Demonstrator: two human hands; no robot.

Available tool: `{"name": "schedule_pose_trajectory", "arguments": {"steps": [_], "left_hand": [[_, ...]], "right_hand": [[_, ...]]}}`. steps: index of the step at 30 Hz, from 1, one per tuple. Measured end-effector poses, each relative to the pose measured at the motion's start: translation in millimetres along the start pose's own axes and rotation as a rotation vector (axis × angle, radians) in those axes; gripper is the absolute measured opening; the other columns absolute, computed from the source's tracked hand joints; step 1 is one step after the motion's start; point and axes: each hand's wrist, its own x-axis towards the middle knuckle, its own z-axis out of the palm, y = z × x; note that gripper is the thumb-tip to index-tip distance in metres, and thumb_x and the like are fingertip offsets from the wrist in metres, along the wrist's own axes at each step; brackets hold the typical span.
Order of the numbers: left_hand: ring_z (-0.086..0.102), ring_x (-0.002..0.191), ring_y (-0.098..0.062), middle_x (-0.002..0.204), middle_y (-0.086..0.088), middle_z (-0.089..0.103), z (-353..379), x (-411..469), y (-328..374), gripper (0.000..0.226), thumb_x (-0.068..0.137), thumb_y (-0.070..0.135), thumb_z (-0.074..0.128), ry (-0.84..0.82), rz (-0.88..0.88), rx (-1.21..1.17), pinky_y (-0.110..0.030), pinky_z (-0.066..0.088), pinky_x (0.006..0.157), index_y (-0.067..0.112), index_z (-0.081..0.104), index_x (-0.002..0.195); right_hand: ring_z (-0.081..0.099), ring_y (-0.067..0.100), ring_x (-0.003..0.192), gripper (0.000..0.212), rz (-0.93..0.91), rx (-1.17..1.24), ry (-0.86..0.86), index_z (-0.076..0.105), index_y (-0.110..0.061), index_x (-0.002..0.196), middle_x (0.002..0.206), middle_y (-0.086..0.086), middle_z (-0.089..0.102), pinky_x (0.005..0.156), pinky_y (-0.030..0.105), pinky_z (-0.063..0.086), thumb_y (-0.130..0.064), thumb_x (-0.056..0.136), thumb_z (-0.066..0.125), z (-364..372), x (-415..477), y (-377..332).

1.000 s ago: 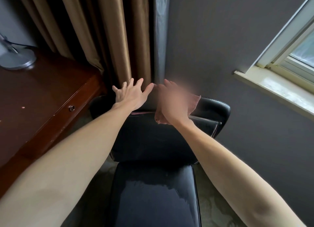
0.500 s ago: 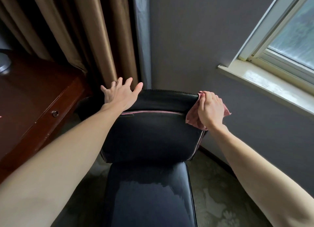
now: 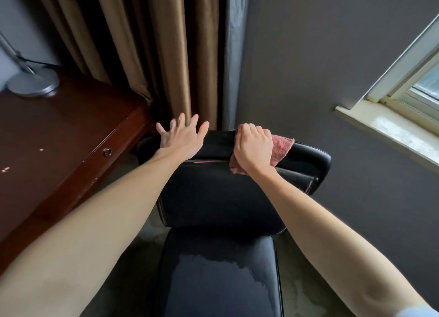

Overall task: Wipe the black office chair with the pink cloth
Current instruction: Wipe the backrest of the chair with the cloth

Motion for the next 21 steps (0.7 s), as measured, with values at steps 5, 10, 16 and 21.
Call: {"name": "schedule_pose_trajectory", "arguments": {"steps": [5,10,16,21], "left_hand": [[0.025,0.145,-0.034,0.162,-0.009,0.021,-1.0,-0.7,1.1,0.061,0.101,0.059,0.012,-0.017,-0.013,-0.004,-0.07,0.016,0.11,0.032,0.022,0.154],[0.024,0.145,-0.036,0.162,-0.008,0.023,3.5,2.2,8.9,0.061,0.101,0.059,0.013,-0.014,0.007,-0.003,-0.07,0.021,0.107,0.032,0.02,0.155],[0.02,0.148,-0.035,0.163,-0.009,0.02,6.3,5.4,11.6,0.062,0.101,0.058,0.014,0.015,0.024,-0.006,-0.071,0.019,0.108,0.03,0.019,0.156],[0.018,0.148,-0.035,0.163,-0.009,0.02,7.6,9.4,6.4,0.061,0.101,0.057,0.013,0.036,0.009,0.001,-0.073,0.016,0.108,0.029,0.021,0.155]], "right_hand": [[0.059,0.026,0.081,0.039,-0.077,0.036,-0.125,0.06,-0.015,0.087,0.086,0.002,0.066,0.077,0.037,0.035,-0.029,0.095,0.025,5.7,3.7,-37.6],[0.059,0.033,0.087,0.032,-0.117,0.045,-0.106,0.061,-0.012,0.093,0.092,0.008,0.067,0.08,0.041,0.036,-0.025,0.098,0.033,-11.8,-2.8,24.7],[0.056,0.034,0.099,0.042,0.228,0.025,-0.075,0.058,-0.01,0.093,0.104,0.013,0.066,0.092,0.04,0.034,-0.03,0.096,0.021,-45.5,-24.8,130.7],[0.055,0.034,0.094,0.033,0.322,-0.003,-0.079,0.056,-0.012,0.081,0.097,0.014,0.066,0.087,0.04,0.033,-0.025,0.089,0.026,-32.5,-5.8,87.5]]}}
